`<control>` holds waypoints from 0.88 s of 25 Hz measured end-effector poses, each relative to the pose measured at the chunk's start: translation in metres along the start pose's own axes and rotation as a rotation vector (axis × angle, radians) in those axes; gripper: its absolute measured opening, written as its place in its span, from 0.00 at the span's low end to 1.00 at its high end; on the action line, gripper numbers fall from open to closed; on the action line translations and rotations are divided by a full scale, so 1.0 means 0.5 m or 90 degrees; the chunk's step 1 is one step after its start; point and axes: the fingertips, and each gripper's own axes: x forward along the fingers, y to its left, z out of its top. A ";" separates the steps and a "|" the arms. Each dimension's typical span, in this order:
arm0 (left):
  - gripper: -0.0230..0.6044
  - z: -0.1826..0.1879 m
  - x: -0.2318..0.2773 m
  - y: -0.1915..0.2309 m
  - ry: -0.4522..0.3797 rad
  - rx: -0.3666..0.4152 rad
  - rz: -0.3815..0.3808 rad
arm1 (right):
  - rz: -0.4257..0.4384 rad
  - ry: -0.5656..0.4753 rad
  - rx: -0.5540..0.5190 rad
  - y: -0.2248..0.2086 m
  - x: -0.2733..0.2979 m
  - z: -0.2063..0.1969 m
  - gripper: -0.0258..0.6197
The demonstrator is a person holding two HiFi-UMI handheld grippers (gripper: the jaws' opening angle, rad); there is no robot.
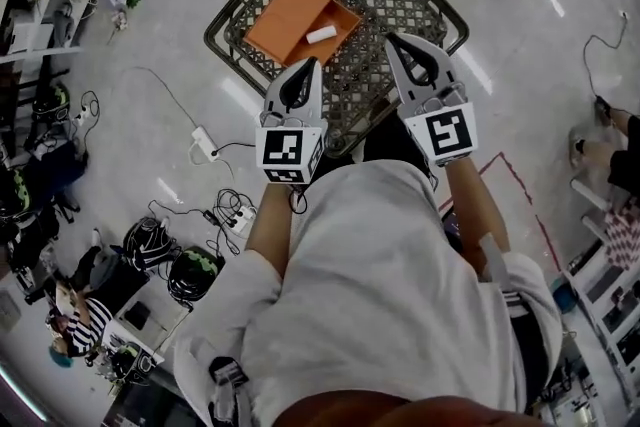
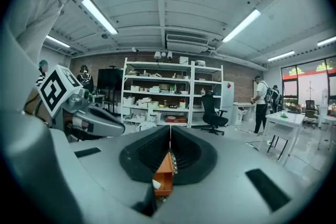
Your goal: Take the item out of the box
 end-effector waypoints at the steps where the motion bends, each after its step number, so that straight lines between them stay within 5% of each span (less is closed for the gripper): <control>1: 0.05 -0.003 0.014 -0.002 0.014 0.011 -0.006 | 0.008 0.006 -0.001 -0.006 0.005 -0.011 0.05; 5: 0.05 -0.027 0.075 0.000 0.075 0.072 -0.022 | 0.039 0.032 0.016 -0.032 0.032 -0.055 0.05; 8: 0.05 -0.034 0.116 0.013 0.109 0.071 -0.028 | 0.077 0.046 0.017 -0.046 0.068 -0.065 0.05; 11: 0.05 -0.068 0.140 0.029 0.152 0.057 -0.004 | 0.130 0.060 0.027 -0.047 0.104 -0.095 0.05; 22: 0.05 -0.217 0.179 0.075 0.313 0.130 0.071 | 0.270 0.125 0.031 -0.025 0.207 -0.277 0.05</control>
